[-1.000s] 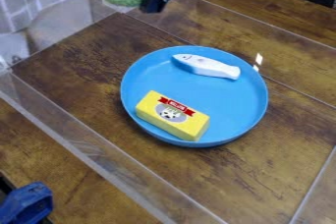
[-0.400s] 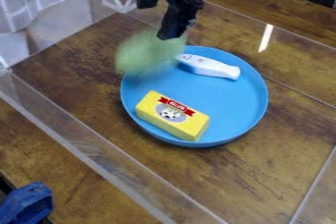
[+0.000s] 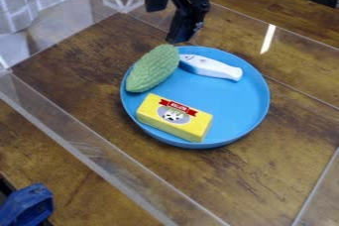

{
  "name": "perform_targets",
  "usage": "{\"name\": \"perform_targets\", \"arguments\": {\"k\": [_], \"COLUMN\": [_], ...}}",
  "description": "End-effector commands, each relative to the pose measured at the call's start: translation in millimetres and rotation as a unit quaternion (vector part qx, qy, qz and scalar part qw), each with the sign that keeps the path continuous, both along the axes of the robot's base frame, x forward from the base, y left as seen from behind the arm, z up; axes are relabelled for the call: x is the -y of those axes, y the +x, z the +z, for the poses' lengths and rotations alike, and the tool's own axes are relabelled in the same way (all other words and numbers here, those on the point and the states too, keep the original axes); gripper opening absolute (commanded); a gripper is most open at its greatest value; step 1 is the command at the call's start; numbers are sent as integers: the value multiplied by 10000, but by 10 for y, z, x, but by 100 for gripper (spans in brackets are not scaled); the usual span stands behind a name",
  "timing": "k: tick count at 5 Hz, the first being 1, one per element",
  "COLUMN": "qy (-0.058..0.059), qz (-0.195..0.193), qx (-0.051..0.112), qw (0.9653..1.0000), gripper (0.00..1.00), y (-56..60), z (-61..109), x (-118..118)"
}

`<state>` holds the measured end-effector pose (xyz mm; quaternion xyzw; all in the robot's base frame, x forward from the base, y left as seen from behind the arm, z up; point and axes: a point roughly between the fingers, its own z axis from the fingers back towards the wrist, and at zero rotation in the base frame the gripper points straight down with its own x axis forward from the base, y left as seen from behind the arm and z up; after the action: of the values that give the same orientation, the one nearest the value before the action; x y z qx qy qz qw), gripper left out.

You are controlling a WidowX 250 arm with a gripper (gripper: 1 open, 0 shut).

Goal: Put the green object in the blue tray

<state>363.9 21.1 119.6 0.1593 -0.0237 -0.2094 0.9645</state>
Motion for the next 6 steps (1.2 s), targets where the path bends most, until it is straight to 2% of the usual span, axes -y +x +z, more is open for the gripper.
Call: {"name": "perform_targets", "arguments": {"k": [1,3,6], "qy": [-84,-213,-406], "qz": [-109,-523,-719], "qx": [295,314,357], "qw": [9995,9979,9959], "gripper": [100,100,100], "y": [60,161,238], "z": [120,-70,-329], "x": [-87,-120,-155]}}
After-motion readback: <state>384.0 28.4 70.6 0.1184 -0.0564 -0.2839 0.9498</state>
